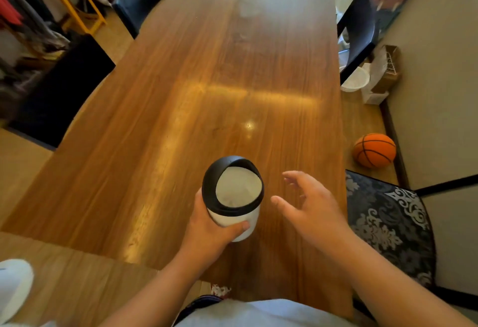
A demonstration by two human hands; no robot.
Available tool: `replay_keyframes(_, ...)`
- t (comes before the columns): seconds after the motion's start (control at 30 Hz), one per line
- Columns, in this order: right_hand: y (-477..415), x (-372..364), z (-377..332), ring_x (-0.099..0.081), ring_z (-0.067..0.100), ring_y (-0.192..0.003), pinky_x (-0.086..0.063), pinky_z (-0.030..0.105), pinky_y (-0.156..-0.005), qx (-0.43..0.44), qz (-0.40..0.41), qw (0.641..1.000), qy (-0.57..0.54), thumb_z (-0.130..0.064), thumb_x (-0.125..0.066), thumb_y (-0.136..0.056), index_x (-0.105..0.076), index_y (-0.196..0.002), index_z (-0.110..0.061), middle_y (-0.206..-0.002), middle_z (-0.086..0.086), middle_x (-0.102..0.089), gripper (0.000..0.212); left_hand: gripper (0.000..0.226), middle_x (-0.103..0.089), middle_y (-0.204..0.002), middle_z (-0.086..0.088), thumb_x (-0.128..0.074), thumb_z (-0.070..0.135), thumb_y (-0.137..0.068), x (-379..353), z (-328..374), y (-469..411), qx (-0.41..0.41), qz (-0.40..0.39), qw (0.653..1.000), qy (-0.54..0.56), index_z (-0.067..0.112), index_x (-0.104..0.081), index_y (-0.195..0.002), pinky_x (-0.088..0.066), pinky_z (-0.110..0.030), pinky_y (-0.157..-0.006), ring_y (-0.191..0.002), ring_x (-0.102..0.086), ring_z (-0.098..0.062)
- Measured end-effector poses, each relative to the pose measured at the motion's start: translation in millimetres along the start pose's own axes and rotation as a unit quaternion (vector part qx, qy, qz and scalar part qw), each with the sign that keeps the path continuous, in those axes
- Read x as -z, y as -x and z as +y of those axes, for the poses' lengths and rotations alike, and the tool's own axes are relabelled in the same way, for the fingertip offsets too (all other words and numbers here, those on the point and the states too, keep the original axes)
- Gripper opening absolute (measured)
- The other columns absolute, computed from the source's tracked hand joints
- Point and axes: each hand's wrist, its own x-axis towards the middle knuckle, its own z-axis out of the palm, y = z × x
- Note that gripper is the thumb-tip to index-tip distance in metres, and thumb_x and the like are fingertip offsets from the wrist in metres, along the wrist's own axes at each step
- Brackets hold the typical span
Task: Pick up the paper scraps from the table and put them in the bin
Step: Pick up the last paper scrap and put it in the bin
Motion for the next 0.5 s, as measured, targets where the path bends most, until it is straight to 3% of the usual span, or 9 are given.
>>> replay_keyframes(0.1,-3,-24,43,-0.047,0.003,-0.126,-0.047,0.026,-0.094,-0.067,-0.083,0.993,0.058,-0.065,-0.06,-0.075,-0.034,-0.136,-0.045,-0.136,-0.02,-0.05,0.069,0.116,-0.053,-0.131,0.033,-0.097,0.058,-0.051,13,-7,-3,0.005,0.019,1.0,-0.004,0.05,-0.032,-0.147,-0.054,-0.02,-0.088,-0.122,-0.054,0.009)
replay_keyframes(0.2,-3,-48,78,-0.042,0.012,-0.135,-0.048,0.034,-0.101,-0.123,-0.144,0.976,0.104,-0.061,-0.065,-0.077,-0.03,-0.144,-0.039,-0.15,-0.009,-0.041,0.079,0.119,-0.053,-0.134,0.025,-0.099,0.055,-0.049,24,-12,-11,0.016,0.032,0.999,0.002,0.047,-0.032,-0.147,-0.057,-0.036,-0.095,-0.125,-0.055,0.0)
replay_keyframes(0.27,-4,-65,89,-0.033,0.018,-0.143,-0.044,0.039,-0.106,-0.138,-0.149,0.967,0.152,-0.062,-0.065,-0.076,-0.026,-0.148,-0.039,-0.157,-0.006,-0.029,0.085,0.117,-0.053,-0.135,0.023,-0.099,0.054,-0.049,31,-14,-19,0.014,0.036,0.999,-0.004,0.047,-0.033,-0.146,-0.058,-0.039,-0.096,-0.126,-0.055,-0.002)
replay_keyframes(0.37,-6,-85,95,-0.015,0.02,-0.15,-0.032,0.042,-0.114,-0.128,-0.139,0.958,0.216,-0.068,-0.063,-0.074,-0.02,-0.151,-0.038,-0.163,-0.004,-0.015,0.093,0.112,-0.054,-0.134,0.026,-0.1,0.044,-0.052,40,-17,-35,0.004,0.042,0.999,-0.013,0.053,-0.035,-0.142,-0.058,-0.03,-0.092,-0.125,-0.055,0.0)
replay_keyframes(0.5,-4,-103,101,0.001,0.021,-0.151,-0.014,0.043,-0.119,-0.114,-0.122,0.95,0.265,-0.08,-0.048,-0.073,-0.01,-0.153,-0.038,-0.165,-0.003,-0.002,0.098,0.108,-0.053,-0.131,0.028,-0.099,0.054,-0.047,43,-17,-57,-0.004,0.055,0.998,-0.017,0.059,-0.037,-0.137,-0.059,-0.024,-0.087,-0.124,-0.054,0.002)
